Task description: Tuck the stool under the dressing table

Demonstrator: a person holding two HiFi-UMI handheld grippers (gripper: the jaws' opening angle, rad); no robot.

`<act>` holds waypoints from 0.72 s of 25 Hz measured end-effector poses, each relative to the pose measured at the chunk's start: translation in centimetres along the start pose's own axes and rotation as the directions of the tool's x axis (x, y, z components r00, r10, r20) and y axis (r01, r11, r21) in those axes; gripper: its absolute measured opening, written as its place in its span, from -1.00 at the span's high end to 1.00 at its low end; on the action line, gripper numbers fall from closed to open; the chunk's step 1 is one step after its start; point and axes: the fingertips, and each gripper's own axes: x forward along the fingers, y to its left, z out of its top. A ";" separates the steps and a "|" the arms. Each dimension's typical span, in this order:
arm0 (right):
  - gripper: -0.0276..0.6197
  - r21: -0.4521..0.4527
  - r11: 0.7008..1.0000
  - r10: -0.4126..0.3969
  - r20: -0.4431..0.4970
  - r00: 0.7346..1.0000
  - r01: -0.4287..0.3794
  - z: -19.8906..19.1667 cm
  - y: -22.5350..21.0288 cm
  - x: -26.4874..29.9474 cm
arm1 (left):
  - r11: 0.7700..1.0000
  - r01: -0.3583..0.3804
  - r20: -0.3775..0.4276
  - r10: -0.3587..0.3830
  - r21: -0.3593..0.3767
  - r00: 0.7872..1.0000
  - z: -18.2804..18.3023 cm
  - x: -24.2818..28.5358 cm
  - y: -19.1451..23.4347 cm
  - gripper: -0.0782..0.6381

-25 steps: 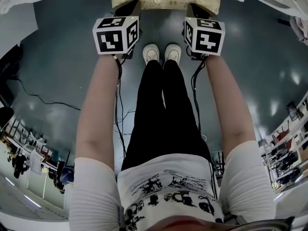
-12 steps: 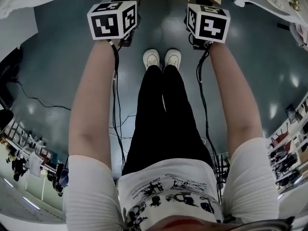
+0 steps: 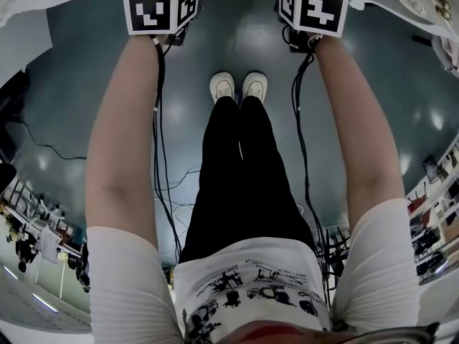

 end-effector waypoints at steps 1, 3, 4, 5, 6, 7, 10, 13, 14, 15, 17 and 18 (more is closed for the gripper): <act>0.86 -0.008 1.000 -0.003 0.005 1.000 0.003 0.3 0.0 0.1 | 1.000 0.000 0.000 0.000 0.004 1.000 0.2 0.1 0.2 0.73; 0.86 -0.022 1.000 -0.008 0.011 1.000 0.008 0.7 0.0 0.3 | 1.000 -0.006 -0.001 0.006 0.003 1.000 0.4 0.2 0.4 0.73; 0.86 -0.024 1.000 -0.010 0.013 1.000 0.011 0.8 -0.1 0.3 | 1.000 -0.009 0.001 0.009 0.000 1.000 0.5 0.2 0.4 0.73; 0.86 -0.025 1.000 -0.013 0.014 1.000 0.014 0.8 -0.1 0.2 | 1.000 -0.014 0.005 0.014 -0.005 1.000 0.6 0.2 0.4 0.73; 0.86 -0.027 0.999 -0.017 0.016 1.000 0.018 0.9 -0.1 0.1 | 1.000 -0.019 0.010 0.020 -0.014 1.000 0.6 0.1 0.4 0.73; 0.86 -0.033 0.999 -0.024 0.018 1.000 0.025 0.9 0.0 0.0 | 0.999 -0.026 0.012 0.026 -0.025 1.000 0.6 0.0 0.5 0.73; 0.86 -0.065 0.996 -0.053 0.002 0.999 0.053 0.7 0.0 -0.4 | 0.999 -0.040 -0.007 0.040 -0.037 0.999 0.6 0.0 0.3 0.73; 0.86 -0.056 0.997 -0.049 -0.024 0.999 0.047 0.6 0.3 -1.7 | 1.000 -0.027 -0.028 0.027 0.001 0.999 1.1 -0.7 -0.7 0.73; 0.86 -0.051 0.998 -0.044 -0.019 0.999 0.043 0.8 0.5 -2.6 | 1.000 -0.017 -0.021 0.017 0.003 1.000 1.5 -1.2 -1.2 0.73; 0.86 -0.050 0.998 -0.038 -0.008 0.999 0.038 1.0 0.9 -3.5 | 1.000 -0.007 -0.013 0.007 0.000 1.000 1.9 -1.9 -1.7 0.73; 0.86 -0.053 0.998 -0.019 0.022 1.000 0.021 1.7 1.8 -5.8 | 1.000 0.006 0.002 -0.006 -0.001 1.000 2.7 -3.7 -2.8 0.73; 0.86 -0.058 0.998 -0.010 0.042 0.999 0.012 2.1 2.2 -7.1 | 1.000 0.009 0.008 -0.010 0.006 1.000 3.1 -4.8 -3.3 0.73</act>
